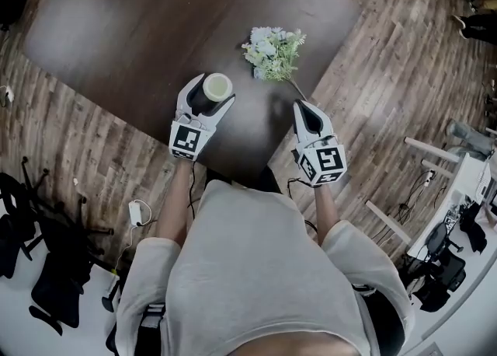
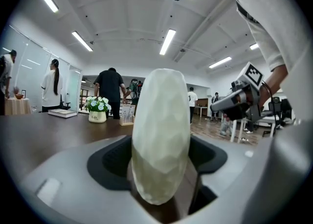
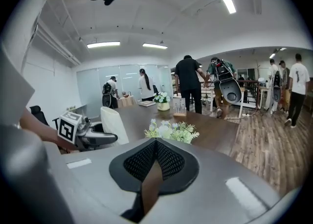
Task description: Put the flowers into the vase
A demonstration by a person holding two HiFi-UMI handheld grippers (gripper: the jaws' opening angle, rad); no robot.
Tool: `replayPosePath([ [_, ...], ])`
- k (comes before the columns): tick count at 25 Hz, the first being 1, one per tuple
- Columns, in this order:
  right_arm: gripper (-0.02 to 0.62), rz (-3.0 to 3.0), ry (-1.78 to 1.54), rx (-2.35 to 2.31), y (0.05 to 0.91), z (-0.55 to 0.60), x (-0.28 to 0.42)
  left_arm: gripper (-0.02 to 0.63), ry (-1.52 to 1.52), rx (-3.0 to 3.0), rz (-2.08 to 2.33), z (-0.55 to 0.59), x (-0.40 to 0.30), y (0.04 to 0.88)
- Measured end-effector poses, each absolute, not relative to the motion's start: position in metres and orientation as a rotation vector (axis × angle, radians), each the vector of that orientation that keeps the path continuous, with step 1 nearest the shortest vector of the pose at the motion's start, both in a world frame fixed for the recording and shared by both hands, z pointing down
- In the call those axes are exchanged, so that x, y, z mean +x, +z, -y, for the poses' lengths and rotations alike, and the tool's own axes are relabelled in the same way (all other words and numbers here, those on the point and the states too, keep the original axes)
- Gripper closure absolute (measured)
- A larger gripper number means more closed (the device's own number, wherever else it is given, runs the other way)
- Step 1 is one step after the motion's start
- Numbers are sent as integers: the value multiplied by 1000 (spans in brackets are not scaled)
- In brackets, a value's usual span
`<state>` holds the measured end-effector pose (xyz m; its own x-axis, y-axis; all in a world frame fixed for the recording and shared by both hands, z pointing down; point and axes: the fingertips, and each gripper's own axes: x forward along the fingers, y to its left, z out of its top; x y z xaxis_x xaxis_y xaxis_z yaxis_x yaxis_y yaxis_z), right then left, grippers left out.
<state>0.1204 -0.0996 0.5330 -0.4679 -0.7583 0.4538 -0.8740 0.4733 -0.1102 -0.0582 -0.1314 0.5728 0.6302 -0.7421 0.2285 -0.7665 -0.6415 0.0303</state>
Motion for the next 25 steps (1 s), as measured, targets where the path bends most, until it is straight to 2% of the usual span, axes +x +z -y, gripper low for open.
replayPosePath([
  [6, 592, 2041, 88, 1179, 574, 99, 128, 252, 290, 2721, 1271, 130, -59, 572],
  [7, 560, 1977, 30, 1115, 582, 99, 130, 252, 290, 2721, 1271, 129, -59, 571],
  [8, 469, 1931, 14, 1061, 591, 99, 130, 252, 290, 2720, 1272, 129, -58, 571],
  [13, 300, 1827, 135, 960, 630, 112, 136, 252, 293, 2718, 1270, 130, -56, 573],
  [17, 279, 1718, 100, 862, 651, 130, 141, 252, 288, 2715, 1271, 129, -56, 574],
  [25, 349, 1720, 172, 874, 669, 160, 138, 252, 288, 2714, 1268, 130, -57, 573],
])
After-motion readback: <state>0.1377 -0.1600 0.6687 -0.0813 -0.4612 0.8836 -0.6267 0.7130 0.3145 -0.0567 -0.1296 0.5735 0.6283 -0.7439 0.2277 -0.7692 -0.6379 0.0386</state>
